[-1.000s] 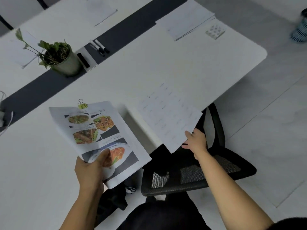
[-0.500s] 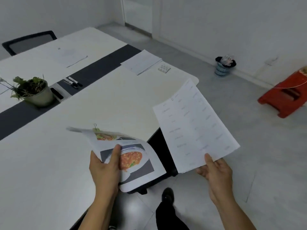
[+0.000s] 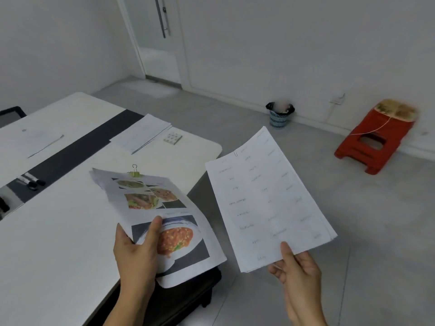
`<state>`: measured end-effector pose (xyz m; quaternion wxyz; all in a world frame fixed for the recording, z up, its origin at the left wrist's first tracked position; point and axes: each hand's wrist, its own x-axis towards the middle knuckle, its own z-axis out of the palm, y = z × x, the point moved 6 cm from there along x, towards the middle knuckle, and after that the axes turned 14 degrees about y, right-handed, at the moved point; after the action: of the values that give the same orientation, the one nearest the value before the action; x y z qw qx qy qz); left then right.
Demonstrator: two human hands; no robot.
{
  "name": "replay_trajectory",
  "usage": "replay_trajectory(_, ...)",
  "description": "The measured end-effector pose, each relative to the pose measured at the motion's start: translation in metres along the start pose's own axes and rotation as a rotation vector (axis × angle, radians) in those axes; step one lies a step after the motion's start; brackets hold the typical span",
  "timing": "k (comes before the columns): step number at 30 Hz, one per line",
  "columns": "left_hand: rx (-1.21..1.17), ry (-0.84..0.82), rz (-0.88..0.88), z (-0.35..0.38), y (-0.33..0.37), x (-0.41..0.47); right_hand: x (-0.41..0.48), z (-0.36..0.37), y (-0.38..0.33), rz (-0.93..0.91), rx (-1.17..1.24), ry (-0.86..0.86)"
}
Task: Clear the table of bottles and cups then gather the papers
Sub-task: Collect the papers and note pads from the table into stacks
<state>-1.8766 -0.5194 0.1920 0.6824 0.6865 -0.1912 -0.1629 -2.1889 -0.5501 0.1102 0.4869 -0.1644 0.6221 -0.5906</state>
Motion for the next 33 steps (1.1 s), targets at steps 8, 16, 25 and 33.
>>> replay_trajectory(8,-0.022,0.019,0.031,0.158,0.027,0.000,0.148,0.038,-0.094,0.022,-0.024,-0.060)
replay_trajectory(16,-0.065,0.105,-0.070,0.310,-0.021,0.088,0.312,0.147,-0.112,0.051,-0.102,-0.060)
replay_trajectory(25,-0.008,0.131,-0.101,0.475,0.000,0.230,0.463,0.309,-0.178,0.033,-0.146,-0.114)
replay_trajectory(33,0.086,0.345,-0.110,0.565,-0.038,0.336,0.589,0.475,-0.152,0.138,-0.202,-0.293)
